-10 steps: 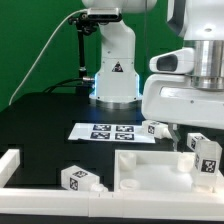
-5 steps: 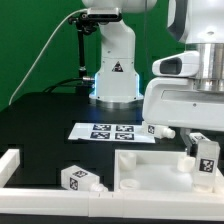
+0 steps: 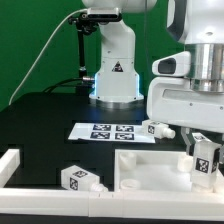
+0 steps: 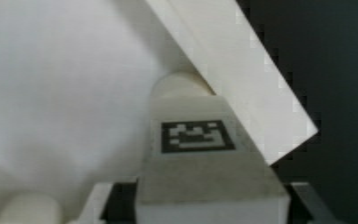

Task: Assemble one leg

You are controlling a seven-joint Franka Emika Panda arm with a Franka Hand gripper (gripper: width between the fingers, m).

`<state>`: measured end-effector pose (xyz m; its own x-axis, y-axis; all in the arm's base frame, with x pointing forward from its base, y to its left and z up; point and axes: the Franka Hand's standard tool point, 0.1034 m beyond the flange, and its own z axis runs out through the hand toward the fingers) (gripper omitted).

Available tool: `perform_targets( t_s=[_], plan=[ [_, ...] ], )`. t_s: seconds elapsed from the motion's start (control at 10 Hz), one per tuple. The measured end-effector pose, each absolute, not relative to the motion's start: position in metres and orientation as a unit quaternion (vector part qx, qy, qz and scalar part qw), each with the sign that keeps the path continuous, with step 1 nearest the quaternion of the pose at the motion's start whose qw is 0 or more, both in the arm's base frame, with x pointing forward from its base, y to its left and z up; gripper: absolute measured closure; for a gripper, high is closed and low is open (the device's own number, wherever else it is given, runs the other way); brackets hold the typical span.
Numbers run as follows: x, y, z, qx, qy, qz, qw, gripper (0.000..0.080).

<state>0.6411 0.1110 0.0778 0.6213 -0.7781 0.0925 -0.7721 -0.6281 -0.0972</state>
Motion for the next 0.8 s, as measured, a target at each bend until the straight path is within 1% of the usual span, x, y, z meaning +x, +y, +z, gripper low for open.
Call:
perform_targets(
  t_s=[0.2, 0.4, 0.5, 0.7, 0.8],
  plan=[
    [0.6411, 0.1075, 0.0772, -0.823, 0.565, -0.046, 0.043, 0.0515],
    [0.6398, 0.1099, 0.0764, -0.71, 0.701, -0.039, 0.054, 0.0515],
    [0.6384, 0.1105, 0.0762, -0.679, 0.73, -0.04, 0.065, 0.0514],
    [0.638, 0.111, 0.0755, -0.67, 0.738, -0.039, 0.067, 0.0503],
    [0.6379, 0.1109, 0.0752, -0.686, 0.724, -0.04, 0.066, 0.0325]
  ],
)
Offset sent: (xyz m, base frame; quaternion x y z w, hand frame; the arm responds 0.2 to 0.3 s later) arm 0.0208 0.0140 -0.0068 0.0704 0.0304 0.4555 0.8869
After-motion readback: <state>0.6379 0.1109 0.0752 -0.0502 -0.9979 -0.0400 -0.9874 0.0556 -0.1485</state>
